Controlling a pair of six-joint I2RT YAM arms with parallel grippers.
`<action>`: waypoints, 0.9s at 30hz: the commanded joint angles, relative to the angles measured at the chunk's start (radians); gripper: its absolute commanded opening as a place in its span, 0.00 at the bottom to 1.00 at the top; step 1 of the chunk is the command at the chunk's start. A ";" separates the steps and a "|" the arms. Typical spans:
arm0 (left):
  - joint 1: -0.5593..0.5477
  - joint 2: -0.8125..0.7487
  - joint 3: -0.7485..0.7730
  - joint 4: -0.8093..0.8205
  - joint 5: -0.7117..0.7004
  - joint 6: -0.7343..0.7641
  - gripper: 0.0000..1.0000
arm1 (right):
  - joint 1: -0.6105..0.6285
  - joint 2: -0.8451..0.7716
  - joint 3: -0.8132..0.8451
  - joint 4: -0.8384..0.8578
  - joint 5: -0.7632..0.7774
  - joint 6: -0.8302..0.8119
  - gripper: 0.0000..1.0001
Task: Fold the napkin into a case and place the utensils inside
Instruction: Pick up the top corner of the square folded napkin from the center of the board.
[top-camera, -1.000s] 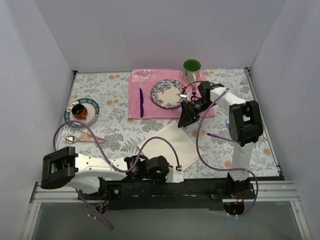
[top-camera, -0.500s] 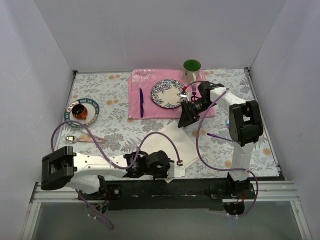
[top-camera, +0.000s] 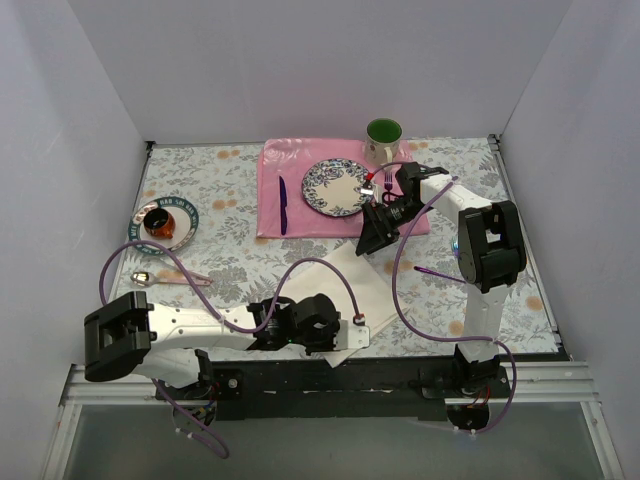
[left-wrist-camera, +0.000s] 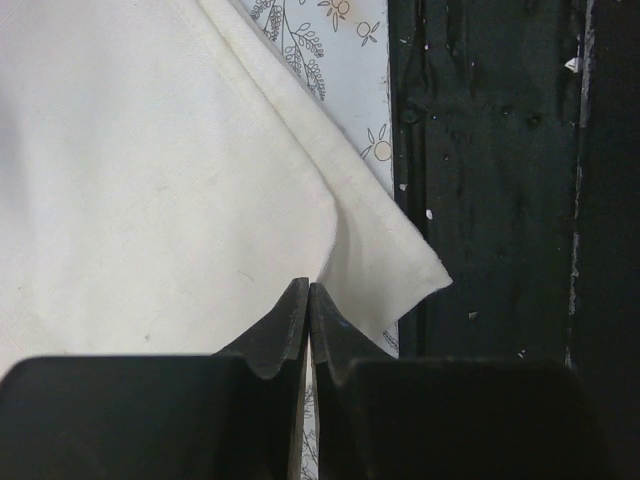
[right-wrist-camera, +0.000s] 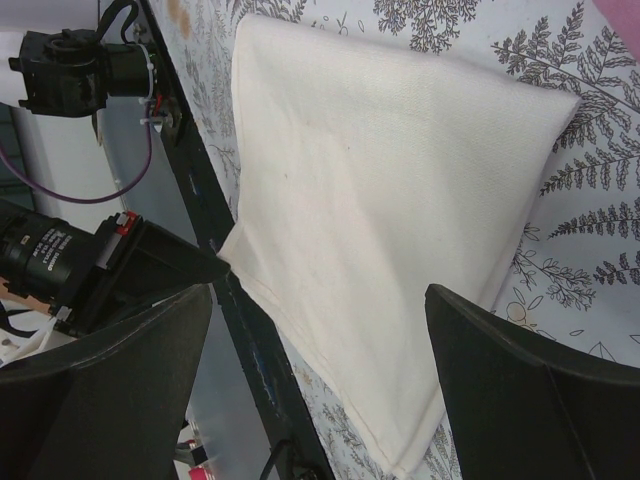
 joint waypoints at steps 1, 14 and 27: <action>0.004 0.009 0.022 -0.013 0.030 -0.004 0.00 | -0.002 0.010 0.028 -0.022 -0.024 -0.012 0.96; 0.004 0.020 -0.004 -0.010 0.015 -0.004 0.20 | -0.002 0.017 0.033 -0.023 -0.027 -0.012 0.97; 0.015 -0.030 0.016 -0.047 0.075 -0.011 0.00 | -0.006 0.021 0.031 -0.039 -0.016 -0.029 0.97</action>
